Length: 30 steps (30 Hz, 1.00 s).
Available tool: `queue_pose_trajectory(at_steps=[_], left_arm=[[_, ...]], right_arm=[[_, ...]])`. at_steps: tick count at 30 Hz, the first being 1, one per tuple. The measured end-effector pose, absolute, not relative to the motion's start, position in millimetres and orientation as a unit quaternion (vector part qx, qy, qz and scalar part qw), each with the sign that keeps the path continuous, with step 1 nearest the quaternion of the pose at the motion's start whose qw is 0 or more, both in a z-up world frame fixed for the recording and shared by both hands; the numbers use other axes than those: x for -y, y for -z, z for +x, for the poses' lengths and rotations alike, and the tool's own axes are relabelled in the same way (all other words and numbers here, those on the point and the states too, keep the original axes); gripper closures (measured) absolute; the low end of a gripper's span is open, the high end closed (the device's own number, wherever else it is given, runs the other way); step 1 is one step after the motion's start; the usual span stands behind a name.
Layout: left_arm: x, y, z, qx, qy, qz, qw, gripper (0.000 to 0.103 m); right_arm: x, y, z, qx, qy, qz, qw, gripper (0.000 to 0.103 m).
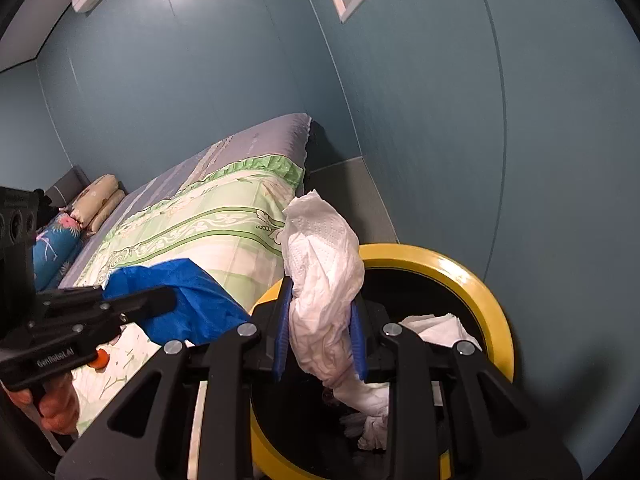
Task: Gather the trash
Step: 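Open both tools to drop the blue cloth and tissue into the bin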
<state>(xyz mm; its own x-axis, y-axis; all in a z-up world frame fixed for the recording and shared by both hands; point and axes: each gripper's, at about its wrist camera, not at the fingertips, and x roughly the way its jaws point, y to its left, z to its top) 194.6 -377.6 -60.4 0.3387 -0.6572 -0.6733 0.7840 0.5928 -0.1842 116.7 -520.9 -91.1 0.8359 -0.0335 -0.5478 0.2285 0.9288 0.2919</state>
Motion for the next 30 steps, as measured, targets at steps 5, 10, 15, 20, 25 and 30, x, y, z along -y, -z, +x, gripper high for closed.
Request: queue_pose_trajectory(at_steps=[5,10,15,20,25,30], left_arm=[[391,76,203,-0.383,0.443,0.084,0.806,0.1],[403,92,208,-0.399,0.449,0.083,0.795,0.1],[411,106,218,-0.422,0.451,0.076,0.783,0.1],[416,116,224,-0.435,0.457,0.066,0.773,0.097],[409,116,227,-0.432,0.45,0.054,0.78,0.063],[393,108,231,-0.424,0.439,0.037,0.792,0.049]], right_arm=[[531,102,120,-0.285,0.078,0.185,0.937,0.079],[538,113,124,-0.296,0.086,0.186,0.933,0.078],[543,119,126,-0.3,0.087,0.198,0.929,0.077],[549,119,122,-0.296,0.099,0.202,0.928,0.059],[556,119,117,-0.293,0.108,0.214,0.926,0.054],[554,114,112,-0.286,0.114,0.218,0.926,0.051]])
